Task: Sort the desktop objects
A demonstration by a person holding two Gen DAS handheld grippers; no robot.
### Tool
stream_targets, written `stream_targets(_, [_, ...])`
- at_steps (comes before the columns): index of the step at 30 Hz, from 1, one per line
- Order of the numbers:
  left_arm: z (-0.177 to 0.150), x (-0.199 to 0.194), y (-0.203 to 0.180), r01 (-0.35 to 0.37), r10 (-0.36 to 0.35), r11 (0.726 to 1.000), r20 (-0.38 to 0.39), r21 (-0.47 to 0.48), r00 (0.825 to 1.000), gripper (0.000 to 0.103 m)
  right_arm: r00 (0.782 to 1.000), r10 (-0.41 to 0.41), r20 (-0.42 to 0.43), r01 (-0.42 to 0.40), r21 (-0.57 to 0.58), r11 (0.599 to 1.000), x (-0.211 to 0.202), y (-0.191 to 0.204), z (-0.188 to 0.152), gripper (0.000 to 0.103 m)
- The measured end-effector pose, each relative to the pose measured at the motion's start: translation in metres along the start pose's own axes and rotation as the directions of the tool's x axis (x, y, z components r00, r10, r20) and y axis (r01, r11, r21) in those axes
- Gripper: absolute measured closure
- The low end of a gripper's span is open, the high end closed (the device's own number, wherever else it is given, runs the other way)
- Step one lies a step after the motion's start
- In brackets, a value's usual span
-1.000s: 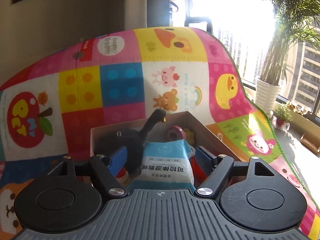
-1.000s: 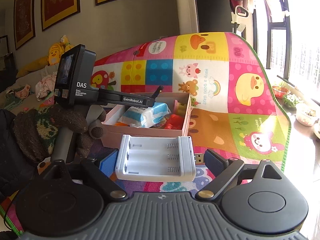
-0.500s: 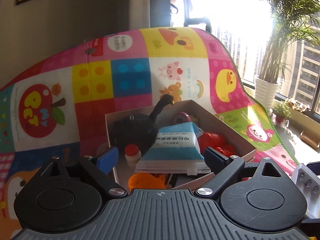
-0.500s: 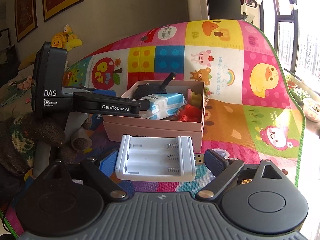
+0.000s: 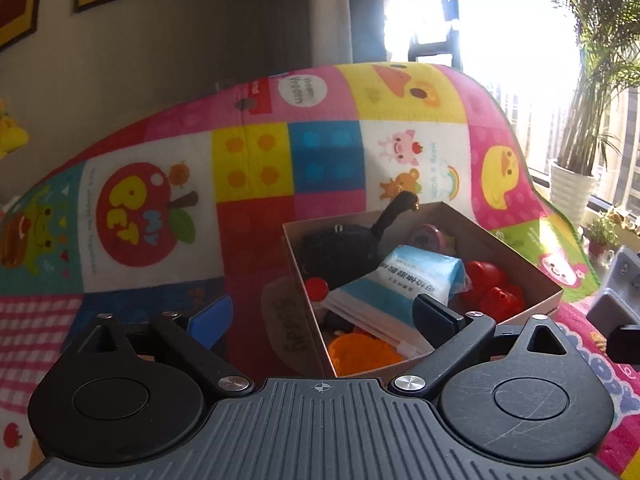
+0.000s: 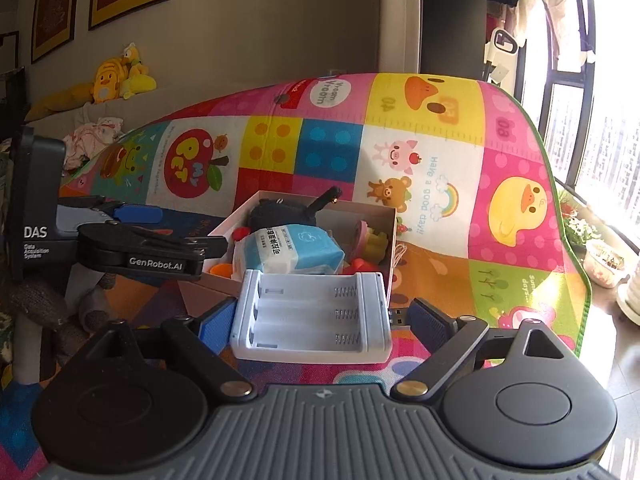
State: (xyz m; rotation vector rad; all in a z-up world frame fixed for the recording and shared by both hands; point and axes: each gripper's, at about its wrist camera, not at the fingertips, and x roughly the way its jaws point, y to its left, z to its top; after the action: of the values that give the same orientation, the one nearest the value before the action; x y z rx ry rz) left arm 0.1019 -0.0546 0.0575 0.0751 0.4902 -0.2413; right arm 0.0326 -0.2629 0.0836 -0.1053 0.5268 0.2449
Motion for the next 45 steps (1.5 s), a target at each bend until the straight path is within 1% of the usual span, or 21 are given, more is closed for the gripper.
stream_targets(2, [-0.01,-0.013,0.009,0.025,-0.026,0.998,-0.019,-0.061,0.999,0.003,1.0,-0.019,0.005,0.019,-0.024,1.0,0.02,0.004,0.013,0.012])
stream_targets(5, [-0.03,-0.033,0.018,0.055,-0.061,0.991,-0.046,-0.119,0.997,0.002,0.998,-0.06,-0.004,0.059,-0.053,0.997,0.054,0.009,0.028,0.012])
stream_targets(8, [-0.049,-0.047,0.024,0.068,-0.08,0.986,-0.075,-0.151,0.994,0.002,0.994,-0.089,-0.063,0.085,-0.053,0.995,0.092,0.01,0.033,0.012])
stream_targets(12, [-0.069,-0.058,0.036,0.068,-0.089,0.978,-0.101,-0.197,0.991,0.001,0.985,-0.115,-0.128,0.107,-0.069,0.992,0.122,0.015,0.026,0.012])
stream_targets(15, [-0.076,-0.057,0.043,0.063,-0.091,0.973,-0.117,-0.223,0.989,0.001,0.981,-0.104,-0.163,0.095,-0.06,0.994,0.127,0.018,0.021,0.012])
stream_targets(18, [-0.08,-0.056,0.046,0.069,-0.103,0.968,-0.128,-0.241,0.986,0.001,0.98,-0.111,-0.167,0.1,-0.072,0.992,0.122,0.022,0.021,0.012])
stream_targets(24, [-0.082,-0.056,0.043,0.096,-0.13,0.966,-0.126,-0.242,0.983,0.001,0.975,-0.076,-0.211,0.061,-0.073,0.995,0.126,0.02,0.03,0.01])
stream_targets(27, [-0.081,-0.061,0.044,0.097,-0.13,0.964,-0.121,-0.247,0.984,0.001,0.982,-0.05,-0.183,0.043,-0.045,0.998,0.118,0.016,0.033,0.005])
stream_targets(29, [-0.081,-0.063,0.046,0.091,-0.124,0.964,-0.118,-0.251,0.985,0.001,0.987,-0.033,-0.154,0.031,-0.018,0.999,0.109,0.011,0.035,0.005])
stream_targets(30, [-0.081,-0.064,0.046,0.088,-0.121,0.964,-0.117,-0.252,0.986,0.0,0.989,-0.023,-0.145,0.023,-0.002,1.0,0.105,0.007,0.037,0.007])
stream_targets(31, [-0.081,-0.064,0.047,0.083,-0.115,0.964,-0.116,-0.253,0.987,0.0,0.99,-0.013,-0.139,0.016,0.022,1.0,0.103,0.003,0.038,0.014])
stream_targets(32, [-0.08,-0.064,0.047,0.079,-0.111,0.964,-0.115,-0.253,0.987,0.0,0.99,0.001,-0.141,0.006,0.047,0.999,0.102,-0.001,0.04,0.019])
stream_targets(34, [-0.08,-0.064,0.047,0.072,-0.104,0.965,-0.115,-0.251,0.988,0.0,0.985,0.03,-0.169,-0.013,0.101,0.995,0.106,-0.009,0.04,0.044])
stream_targets(36, [-0.08,-0.065,0.045,0.065,-0.096,0.968,-0.117,-0.241,0.989,0.0,0.975,0.062,-0.213,-0.03,0.148,0.988,0.114,-0.015,0.038,0.053])
stream_targets(37, [-0.08,-0.065,0.043,0.061,-0.09,0.971,-0.118,-0.233,0.989,0.0,0.971,0.069,-0.227,-0.03,0.172,0.985,0.117,-0.017,0.036,0.053])
stream_targets(39, [-0.081,-0.066,0.041,0.046,-0.073,0.976,-0.122,-0.211,0.99,0.0,0.973,0.06,-0.221,-0.013,0.209,0.978,0.116,-0.021,0.034,0.053])
stream_targets(41, [-0.081,-0.068,0.038,0.036,-0.06,0.981,-0.124,-0.191,0.99,0.0,0.984,0.06,-0.17,-0.018,0.241,0.97,0.099,-0.024,0.033,0.053])
stream_targets(42, [-0.082,-0.07,0.038,0.035,-0.058,0.983,-0.124,-0.181,0.991,0.0,0.988,0.061,-0.142,-0.024,0.249,0.968,0.09,-0.025,0.032,0.05])
stream_targets(43, [-0.083,-0.071,0.037,0.038,-0.06,0.984,-0.126,-0.176,0.99,0.0,0.992,0.062,-0.11,-0.032,0.252,0.967,0.075,-0.025,0.029,0.039])
stream_targets(44, [-0.084,-0.071,0.037,0.041,-0.064,0.984,-0.132,-0.173,0.989,0.0,0.994,0.063,-0.085,-0.04,0.25,0.967,0.061,-0.023,0.026,0.031])
stream_targets(45, [-0.086,-0.07,0.036,0.045,-0.07,0.984,-0.146,-0.171,0.987,0.0,0.995,0.068,-0.066,-0.05,0.248,0.967,0.049,-0.022,0.02,0.012])
